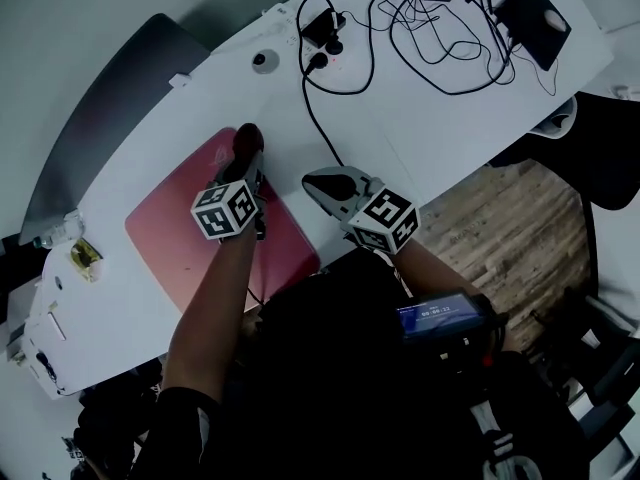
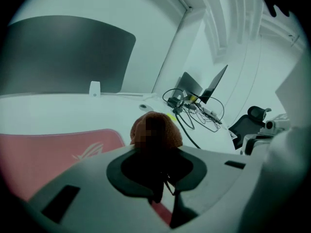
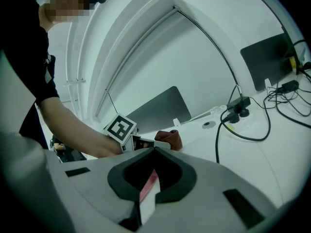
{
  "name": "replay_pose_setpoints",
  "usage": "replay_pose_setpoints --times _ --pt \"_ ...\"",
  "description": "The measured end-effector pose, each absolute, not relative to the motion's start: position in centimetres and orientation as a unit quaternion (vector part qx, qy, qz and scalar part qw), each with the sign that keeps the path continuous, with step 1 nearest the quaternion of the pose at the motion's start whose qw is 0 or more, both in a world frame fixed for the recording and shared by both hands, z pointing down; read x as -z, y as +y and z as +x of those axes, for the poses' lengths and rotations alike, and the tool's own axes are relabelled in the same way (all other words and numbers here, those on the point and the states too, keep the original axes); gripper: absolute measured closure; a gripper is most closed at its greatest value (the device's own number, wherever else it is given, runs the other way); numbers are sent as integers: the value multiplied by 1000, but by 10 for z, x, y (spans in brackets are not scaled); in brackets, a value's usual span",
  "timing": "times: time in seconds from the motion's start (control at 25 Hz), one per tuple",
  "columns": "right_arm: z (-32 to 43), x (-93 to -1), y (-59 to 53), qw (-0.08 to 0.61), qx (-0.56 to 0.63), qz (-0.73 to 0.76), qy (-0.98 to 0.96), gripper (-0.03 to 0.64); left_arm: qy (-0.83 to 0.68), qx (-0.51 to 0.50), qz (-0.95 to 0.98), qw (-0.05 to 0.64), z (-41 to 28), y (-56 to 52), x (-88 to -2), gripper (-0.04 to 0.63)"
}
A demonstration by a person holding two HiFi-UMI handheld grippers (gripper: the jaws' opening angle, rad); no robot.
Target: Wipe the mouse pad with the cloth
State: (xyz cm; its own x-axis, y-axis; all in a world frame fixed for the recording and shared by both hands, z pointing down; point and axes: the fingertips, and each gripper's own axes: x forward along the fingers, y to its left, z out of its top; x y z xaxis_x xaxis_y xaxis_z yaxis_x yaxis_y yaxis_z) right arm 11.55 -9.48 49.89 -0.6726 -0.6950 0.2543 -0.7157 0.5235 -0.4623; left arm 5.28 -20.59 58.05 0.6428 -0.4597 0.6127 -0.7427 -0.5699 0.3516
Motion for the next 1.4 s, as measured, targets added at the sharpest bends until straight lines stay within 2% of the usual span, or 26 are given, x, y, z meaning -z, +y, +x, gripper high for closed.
replay_pose_setpoints --times 0.24,0.64,1.08,1.4 --pt "91 -484 -87 22 -249 408 -878 594 -343 -175 870 308 36 -181 -543 512" --pt "29 -457 -67 44 -212 385 -897 594 -353 -108 887 278 -35 -138 -486 512" --pt "-47 -432 -34 53 -167 336 -926 594 -390 -64 894 209 -126 -79 -443 512" --pt "-85 -429 -5 55 -156 302 -939 594 -416 -54 886 199 -180 -20 -438 512"
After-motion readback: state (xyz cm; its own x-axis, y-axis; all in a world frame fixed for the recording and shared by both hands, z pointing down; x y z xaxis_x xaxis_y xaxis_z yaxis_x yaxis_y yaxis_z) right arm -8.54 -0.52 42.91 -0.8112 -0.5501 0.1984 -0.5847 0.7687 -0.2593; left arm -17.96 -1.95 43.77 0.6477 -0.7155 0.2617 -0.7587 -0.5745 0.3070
